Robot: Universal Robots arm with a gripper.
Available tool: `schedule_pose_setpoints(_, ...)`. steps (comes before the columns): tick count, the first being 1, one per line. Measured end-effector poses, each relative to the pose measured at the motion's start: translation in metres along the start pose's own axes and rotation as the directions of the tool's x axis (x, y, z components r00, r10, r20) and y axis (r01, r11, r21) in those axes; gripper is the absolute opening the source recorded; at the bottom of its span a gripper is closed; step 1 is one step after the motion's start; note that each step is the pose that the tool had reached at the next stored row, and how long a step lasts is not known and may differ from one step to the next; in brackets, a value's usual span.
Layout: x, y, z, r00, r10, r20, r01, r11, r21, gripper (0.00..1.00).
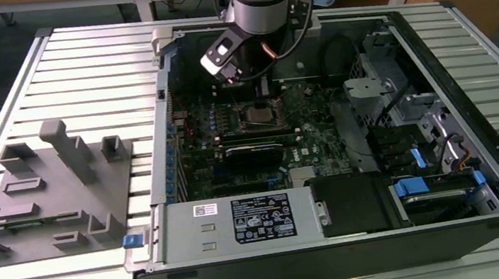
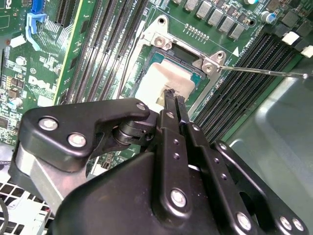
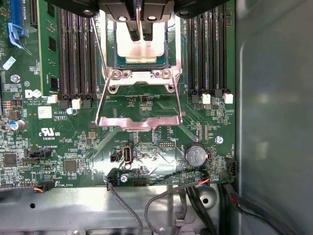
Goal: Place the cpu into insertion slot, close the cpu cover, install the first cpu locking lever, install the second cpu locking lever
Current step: 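Close the cpu cover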
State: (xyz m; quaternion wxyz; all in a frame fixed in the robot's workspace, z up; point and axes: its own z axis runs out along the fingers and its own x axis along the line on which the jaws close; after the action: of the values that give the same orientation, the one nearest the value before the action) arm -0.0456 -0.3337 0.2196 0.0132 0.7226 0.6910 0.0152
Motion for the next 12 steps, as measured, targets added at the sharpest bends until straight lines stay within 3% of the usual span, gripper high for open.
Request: schedule_pose_setpoints(12,0.0,0.0001,-0.0033,1.0,0.0,-0.0002,0.0,1.0,-0.0001,0.16)
